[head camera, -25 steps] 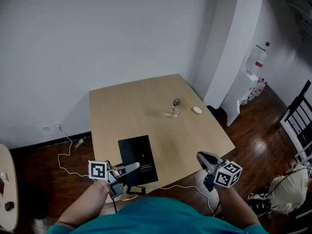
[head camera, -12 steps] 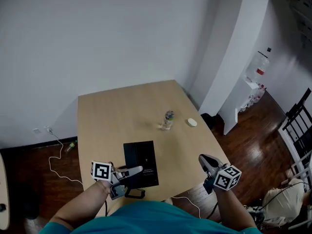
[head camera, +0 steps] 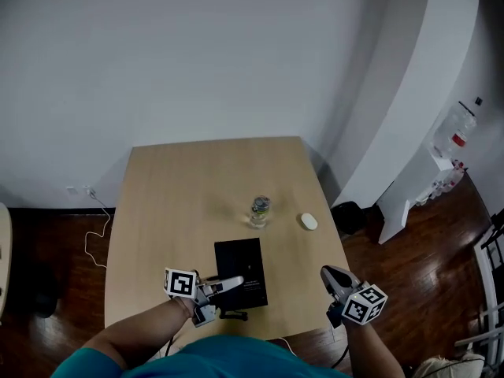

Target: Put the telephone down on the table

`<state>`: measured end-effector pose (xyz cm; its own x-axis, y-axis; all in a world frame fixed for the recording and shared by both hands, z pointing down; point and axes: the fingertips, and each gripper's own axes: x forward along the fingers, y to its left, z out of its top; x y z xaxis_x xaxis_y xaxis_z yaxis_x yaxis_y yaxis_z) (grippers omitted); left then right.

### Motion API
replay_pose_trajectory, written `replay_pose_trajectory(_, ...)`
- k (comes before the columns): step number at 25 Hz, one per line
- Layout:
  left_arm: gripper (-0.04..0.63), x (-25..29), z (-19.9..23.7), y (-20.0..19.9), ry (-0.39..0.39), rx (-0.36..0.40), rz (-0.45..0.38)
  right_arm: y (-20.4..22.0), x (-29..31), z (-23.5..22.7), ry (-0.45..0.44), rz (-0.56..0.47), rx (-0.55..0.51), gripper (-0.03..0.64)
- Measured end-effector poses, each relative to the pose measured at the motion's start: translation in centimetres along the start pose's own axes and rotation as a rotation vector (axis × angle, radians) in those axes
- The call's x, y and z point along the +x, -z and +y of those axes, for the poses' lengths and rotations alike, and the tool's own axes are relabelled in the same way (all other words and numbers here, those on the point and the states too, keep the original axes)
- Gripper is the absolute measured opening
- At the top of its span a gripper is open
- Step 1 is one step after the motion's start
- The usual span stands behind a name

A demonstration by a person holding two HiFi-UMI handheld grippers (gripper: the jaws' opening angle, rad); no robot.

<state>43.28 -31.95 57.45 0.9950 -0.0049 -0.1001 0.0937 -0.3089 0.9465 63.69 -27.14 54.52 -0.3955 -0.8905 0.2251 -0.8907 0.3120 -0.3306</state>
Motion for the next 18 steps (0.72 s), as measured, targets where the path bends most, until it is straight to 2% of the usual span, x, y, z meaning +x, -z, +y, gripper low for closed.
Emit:
replay_pose_trajectory(4, 0.175, 4.2, 3.6, 0.7, -0.049, 0.023, 0.028, 0.6, -0.6, -3.4, -0.009, 0.011, 0.027, 0.000)
replay_pose_trajectory(7, 0.175, 7.5, 5.9, 1.0, -0.046, 0.001, 0.046, 0.6, -0.9, -5.5, 0.000, 0.008, 0.050, 0.000)
replay_pose_trajectory(10, 0.175, 10.4, 8.7, 0.9, -0.069, 0.028, 0.074, 1.2, -1.4, -6.8, 0.003, 0.010, 0.071, 0.000)
replay_pose_trajectory(18, 0.175, 15.8, 14.6, 1.5, -0.104, -0.001, 0.103, 3.1, -4.5, -9.5, 0.057, 0.041, 0.110, 0.000)
